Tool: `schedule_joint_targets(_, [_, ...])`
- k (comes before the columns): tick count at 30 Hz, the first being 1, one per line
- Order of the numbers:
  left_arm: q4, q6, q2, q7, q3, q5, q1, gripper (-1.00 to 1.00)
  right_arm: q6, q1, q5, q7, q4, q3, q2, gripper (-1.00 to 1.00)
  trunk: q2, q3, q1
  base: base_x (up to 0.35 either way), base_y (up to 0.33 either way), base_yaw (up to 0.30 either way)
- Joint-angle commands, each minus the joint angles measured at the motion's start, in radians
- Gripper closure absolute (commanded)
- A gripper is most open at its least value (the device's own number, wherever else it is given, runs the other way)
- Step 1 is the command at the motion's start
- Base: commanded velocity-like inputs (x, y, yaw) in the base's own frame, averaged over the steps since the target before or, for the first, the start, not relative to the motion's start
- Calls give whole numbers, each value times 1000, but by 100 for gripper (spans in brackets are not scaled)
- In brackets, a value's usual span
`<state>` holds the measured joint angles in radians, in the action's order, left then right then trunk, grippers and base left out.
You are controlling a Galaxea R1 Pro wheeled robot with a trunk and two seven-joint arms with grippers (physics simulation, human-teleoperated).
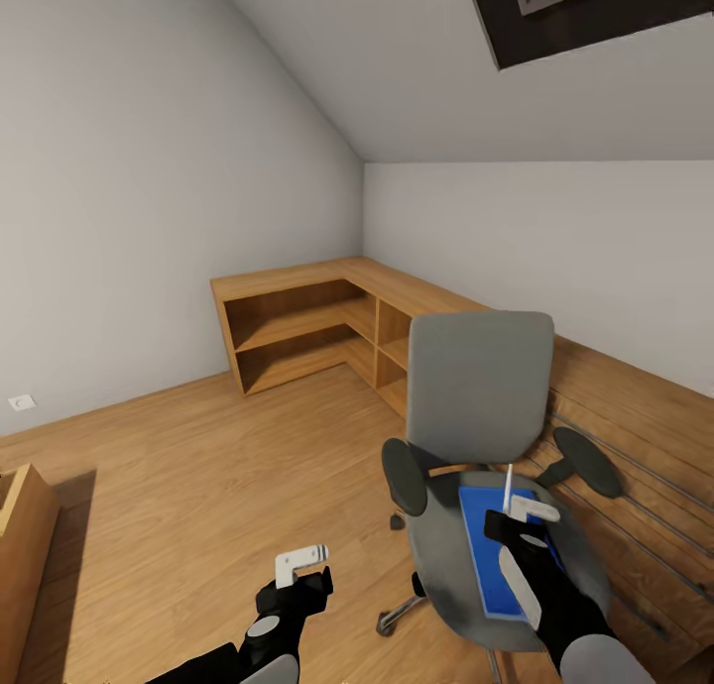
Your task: In the bedroom, organize the workspace by keeping the computer under the desk, ensuring the monitor is on the desk, placing the keyboard on the desk next to the monitor, placing the mouse on the desk next to the keyboard, moving the folder from the swivel chair onto the desk next to the mouse, stacking the notebook on top of the folder with the pen on top of the notebook, and positioning the swivel chair next to the desk.
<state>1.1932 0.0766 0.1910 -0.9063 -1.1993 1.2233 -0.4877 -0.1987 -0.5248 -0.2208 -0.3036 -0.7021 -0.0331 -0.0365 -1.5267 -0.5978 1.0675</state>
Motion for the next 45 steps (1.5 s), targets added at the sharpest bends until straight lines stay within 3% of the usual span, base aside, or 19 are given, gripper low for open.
schedule_joint_targets(1, [1, 8, 1, -3, -3, 8, -2, -100, -23, 3, -10, -5, -28, 0, -1, 100, 7, 2, -4, -173, 0, 0])
schedule_joint_targets(4, [1, 8, 1, -2, -3, 7, -2, -100, -106, 33, -16, -5, -151, -19, -2, 100, 28, 12, -16, -256, 0, 0])
schedule_joint_targets(9, [0, 8, -4, -2, -3, 7, -2, -100, -180, 113, -32, -5, -330, -58, -2, 100, 63, 27, -35, -315, 0, 0])
schedule_joint_targets(13, [1, 8, -12, -2, -6, 6, -2, -100, -232, 153, -36, -5, -435, -66, -2, 100, 91, 40, -50, -335, 0, 0])
schedule_joint_targets(19, [3, 7, -18, -2, -47, 3, -2, -100, -273, 190, -47, -6, -537, -73, -1, 100, 133, 59, -73, -339, 0, 0])
schedule_joint_targets(20, [7, 7, -19, -2, -61, 2, -2, -100, -279, 196, -69, -6, -563, -99, 0, 100, 140, 62, -77, -340, 0, 0])
schedule_joint_targets(28, [11, 6, -26, 0, -68, 5, -2, -100, -304, 204, -87, -8, -621, -130, 1, 100, 196, 87, -108, -252, -54, 0])
schedule_joint_targets(29, [11, 6, -26, 1, -69, 4, -2, -100, -304, 206, -87, -8, -624, -139, 1, 100, 203, 90, -112, -37, -20, 0])
schedule_joint_targets(30, [12, 5, -29, 1, -72, 5, -2, -100, -305, 207, -89, -8, -627, -173, 3, 100, 210, 93, -115, -6, -3, -23])
schedule_joint_targets(37, [11, -1, -47, 1, -75, 7, -2, -100, -305, 207, -89, -8, -640, -197, 4, 100, 259, 115, -142, -1, 0, -5])
schedule_joint_targets(41, [9, -9, -48, 2, -75, 8, -2, -100, -305, 215, -89, -8, -652, -234, 4, 100, 287, 129, -158, 0, 0, -196])
schedule_joint_targets(45, [9, -9, -48, 3, -77, 7, -2, -100, -306, 215, -89, -7, -653, -260, 4, 100, 287, 131, -158, 0, 0, -235])
